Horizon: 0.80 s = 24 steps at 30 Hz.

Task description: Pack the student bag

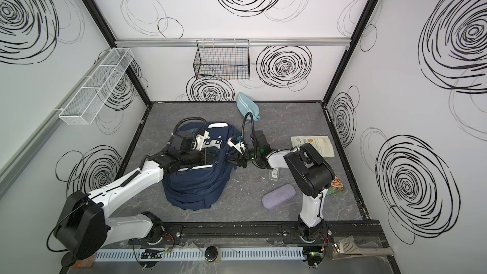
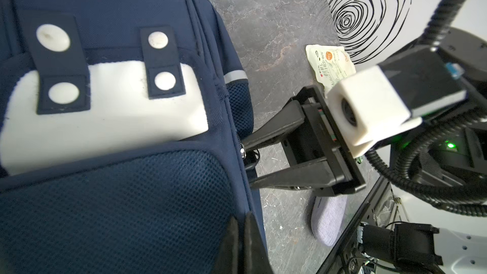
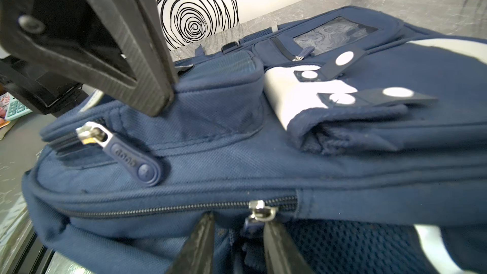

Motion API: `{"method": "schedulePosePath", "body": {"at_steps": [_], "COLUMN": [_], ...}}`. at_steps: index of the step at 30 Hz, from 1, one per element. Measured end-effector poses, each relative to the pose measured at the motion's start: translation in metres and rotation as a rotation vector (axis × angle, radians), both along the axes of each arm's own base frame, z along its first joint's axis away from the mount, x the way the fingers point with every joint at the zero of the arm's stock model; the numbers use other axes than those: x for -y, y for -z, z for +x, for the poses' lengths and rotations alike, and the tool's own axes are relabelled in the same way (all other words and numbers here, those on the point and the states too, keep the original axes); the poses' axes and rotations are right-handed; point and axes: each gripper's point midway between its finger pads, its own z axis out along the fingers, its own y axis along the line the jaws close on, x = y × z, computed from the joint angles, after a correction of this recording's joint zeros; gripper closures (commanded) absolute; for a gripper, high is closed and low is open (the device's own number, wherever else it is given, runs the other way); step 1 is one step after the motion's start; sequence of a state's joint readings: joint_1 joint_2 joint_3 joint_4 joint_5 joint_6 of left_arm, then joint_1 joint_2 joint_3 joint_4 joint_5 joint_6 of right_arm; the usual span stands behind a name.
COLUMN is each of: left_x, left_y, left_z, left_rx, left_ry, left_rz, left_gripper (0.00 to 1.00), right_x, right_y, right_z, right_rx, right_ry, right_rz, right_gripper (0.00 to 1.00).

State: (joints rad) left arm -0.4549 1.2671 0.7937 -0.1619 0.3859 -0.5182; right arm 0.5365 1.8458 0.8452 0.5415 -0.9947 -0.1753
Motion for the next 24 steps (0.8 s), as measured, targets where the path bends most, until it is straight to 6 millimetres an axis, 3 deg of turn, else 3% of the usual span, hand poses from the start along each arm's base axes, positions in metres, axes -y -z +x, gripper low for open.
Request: {"method": "schedulePosePath", "body": {"at_steps": [10,14,20,24], "left_x": [0.0,0.0,-0.001,-0.001], "left_y": [-0.002,-0.002,-0.001,-0.001], "left_z": [0.002,0.002,0.001,0.001], "left_rx": [-0.003,-0.005,-0.009,-0.01], "left_ry": [-0.017,-0.019,-0.019,-0.021], "left_rz": [-0.013,-0.015,-0.014,-0.014], "left_gripper": [1.0,1.0,1.0,1.0], "right_x": [-0.001,-0.002,-0.001,0.001], "right_y": [0.001,0.005,0.018,0.02], "right_z": [0.015,0.017,0.017,0.016], "right_rx": [0.015,0.025,0.01,0.012], "right_ry": [0.095,0.101,0.101,0.103], "right_rz": [-0.017,-0.023,-0.041,-0.037], "right_gripper": [0.59,0.65,0.83,0.88]}}
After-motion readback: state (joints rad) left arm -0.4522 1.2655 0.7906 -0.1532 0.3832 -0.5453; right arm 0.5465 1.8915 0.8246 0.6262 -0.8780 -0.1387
